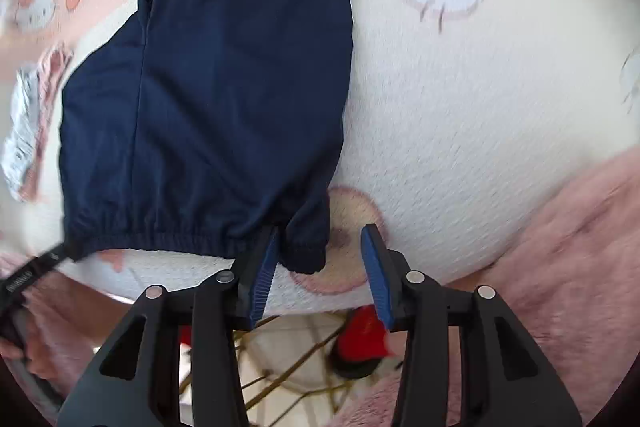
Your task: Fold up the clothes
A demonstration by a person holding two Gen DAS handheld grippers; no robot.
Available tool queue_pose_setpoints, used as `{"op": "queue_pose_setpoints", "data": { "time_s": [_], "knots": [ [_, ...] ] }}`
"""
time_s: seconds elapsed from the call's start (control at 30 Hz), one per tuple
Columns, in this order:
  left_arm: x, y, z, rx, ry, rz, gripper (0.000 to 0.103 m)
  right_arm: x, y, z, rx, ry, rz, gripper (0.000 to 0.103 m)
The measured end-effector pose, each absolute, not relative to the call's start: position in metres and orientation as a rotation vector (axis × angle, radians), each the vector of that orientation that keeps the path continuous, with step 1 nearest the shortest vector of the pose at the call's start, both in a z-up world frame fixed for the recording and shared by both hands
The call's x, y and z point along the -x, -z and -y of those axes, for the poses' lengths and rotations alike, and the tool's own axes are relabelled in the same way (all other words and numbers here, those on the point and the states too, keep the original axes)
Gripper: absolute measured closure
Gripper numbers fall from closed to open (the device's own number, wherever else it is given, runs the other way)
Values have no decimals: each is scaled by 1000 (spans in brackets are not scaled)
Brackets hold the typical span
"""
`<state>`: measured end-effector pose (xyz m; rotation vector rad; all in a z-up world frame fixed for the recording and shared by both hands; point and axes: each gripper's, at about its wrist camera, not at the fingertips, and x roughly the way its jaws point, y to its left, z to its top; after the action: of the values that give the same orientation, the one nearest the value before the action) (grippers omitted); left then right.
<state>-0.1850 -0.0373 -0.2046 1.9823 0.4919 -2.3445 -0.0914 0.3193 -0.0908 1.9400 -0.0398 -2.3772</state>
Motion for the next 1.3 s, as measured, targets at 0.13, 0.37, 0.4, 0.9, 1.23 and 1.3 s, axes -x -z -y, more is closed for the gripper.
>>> {"op": "queue_pose_setpoints", "data": {
  "time_s": [0.13, 0.37, 0.4, 0.9, 1.23, 1.3],
  "knots": [
    [181, 206, 48, -2002, 2340, -652, 75, 89, 87, -324, -1920, 2334, 126, 58],
    [179, 201, 54, -1992, 2375, -693, 91, 94, 102, -339, -1949, 2113, 440, 59],
    [178, 197, 57, -1976, 2374, -678, 92, 93, 101, -338, -1948, 2112, 435, 62],
    [174, 197, 81, -2012, 2307, -820, 81, 85, 96, -335, -1939, 2150, 310, 63],
    [145, 192, 75, -2068, 2284, -698, 79, 67, 78, -343, -1911, 2183, 280, 86],
    [147, 178, 82, -2029, 2314, -715, 78, 61, 71, -356, -1888, 2171, 327, 79]
  ]
}}
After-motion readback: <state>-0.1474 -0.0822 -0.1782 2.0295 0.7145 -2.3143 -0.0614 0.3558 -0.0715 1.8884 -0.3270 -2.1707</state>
